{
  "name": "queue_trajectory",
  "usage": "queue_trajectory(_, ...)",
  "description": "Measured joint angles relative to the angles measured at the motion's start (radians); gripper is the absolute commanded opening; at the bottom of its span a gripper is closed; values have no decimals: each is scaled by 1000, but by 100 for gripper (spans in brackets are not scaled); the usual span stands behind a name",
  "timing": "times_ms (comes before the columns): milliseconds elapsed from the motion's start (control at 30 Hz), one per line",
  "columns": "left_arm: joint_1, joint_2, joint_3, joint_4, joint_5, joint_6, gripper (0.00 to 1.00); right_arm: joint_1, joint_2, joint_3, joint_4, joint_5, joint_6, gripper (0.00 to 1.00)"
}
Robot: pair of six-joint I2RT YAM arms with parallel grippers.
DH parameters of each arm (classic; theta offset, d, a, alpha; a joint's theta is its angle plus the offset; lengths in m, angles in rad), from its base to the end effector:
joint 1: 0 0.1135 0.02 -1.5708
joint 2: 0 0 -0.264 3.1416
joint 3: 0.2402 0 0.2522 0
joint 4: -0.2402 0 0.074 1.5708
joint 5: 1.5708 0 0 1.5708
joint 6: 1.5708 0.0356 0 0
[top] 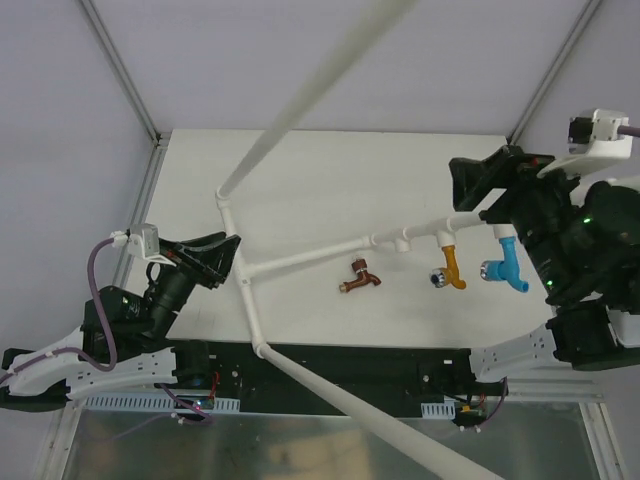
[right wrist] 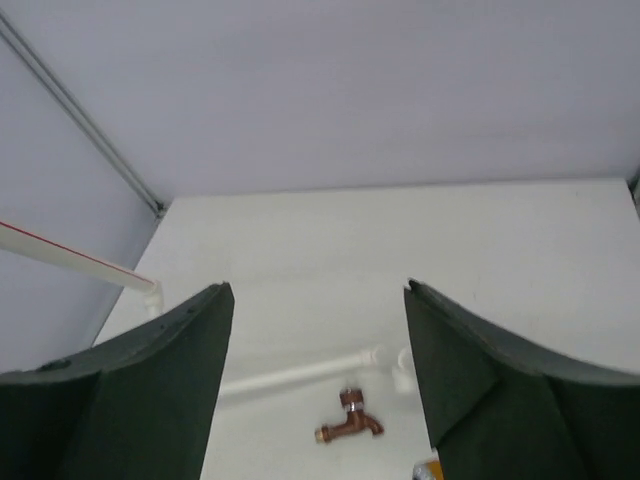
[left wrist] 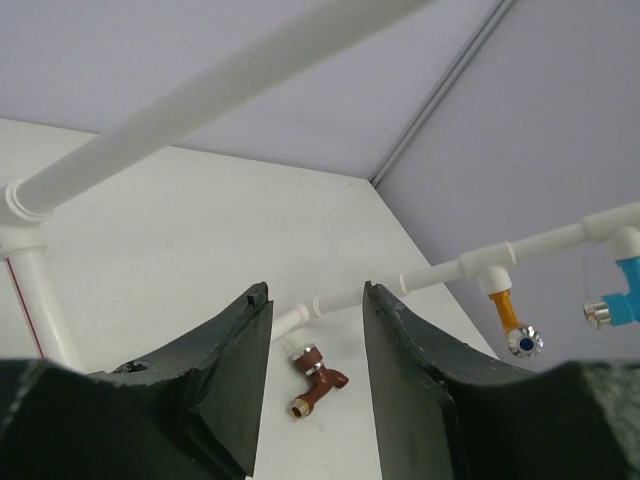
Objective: Install the water faucets
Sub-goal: Adjust the adaptor at the center of the board.
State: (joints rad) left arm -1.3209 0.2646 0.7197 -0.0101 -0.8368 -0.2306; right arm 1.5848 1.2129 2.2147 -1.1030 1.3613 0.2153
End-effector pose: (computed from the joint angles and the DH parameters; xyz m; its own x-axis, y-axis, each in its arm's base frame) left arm 0.0373 -0.0392 0.3862 -0.0068 -0.5923 -0.8057 0.4948 0.6981 -0.5174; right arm 0.0336 0.0904 0.5912 -0.0460 0.1086 -0.9930 -0.2168 0.9693 0.1160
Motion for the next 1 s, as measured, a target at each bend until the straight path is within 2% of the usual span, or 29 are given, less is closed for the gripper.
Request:
queue_trajectory(33,0,5,5,0,-3,8,43,15,-11,-15,124,26,-167,75)
queue_trajectory(100,0,26,10,0,-5,14,43,56,-47,-121,555,72,-605,75)
queue_trajectory(133,0,42,11,0,-5,15,44,85,-34,-121,734,80,-786,75)
queue_trajectory(200,0,87,15,0,-1,19,47,124,22,-34,854,92,-984,75)
queue_trajectory(267,0,134,19,2,0,32,47,143,61,35,956,89,-1075,75)
queue_trajectory(400,0,232,19,31,11,57,47,175,23,57,989,120,-1174,75)
queue_trajectory(600,1,318,19,67,45,72,48,192,79,117,935,127,-1193,75)
queue_trajectory(1000,20,289,0,79,69,54,49,199,128,107,837,126,-1183,75)
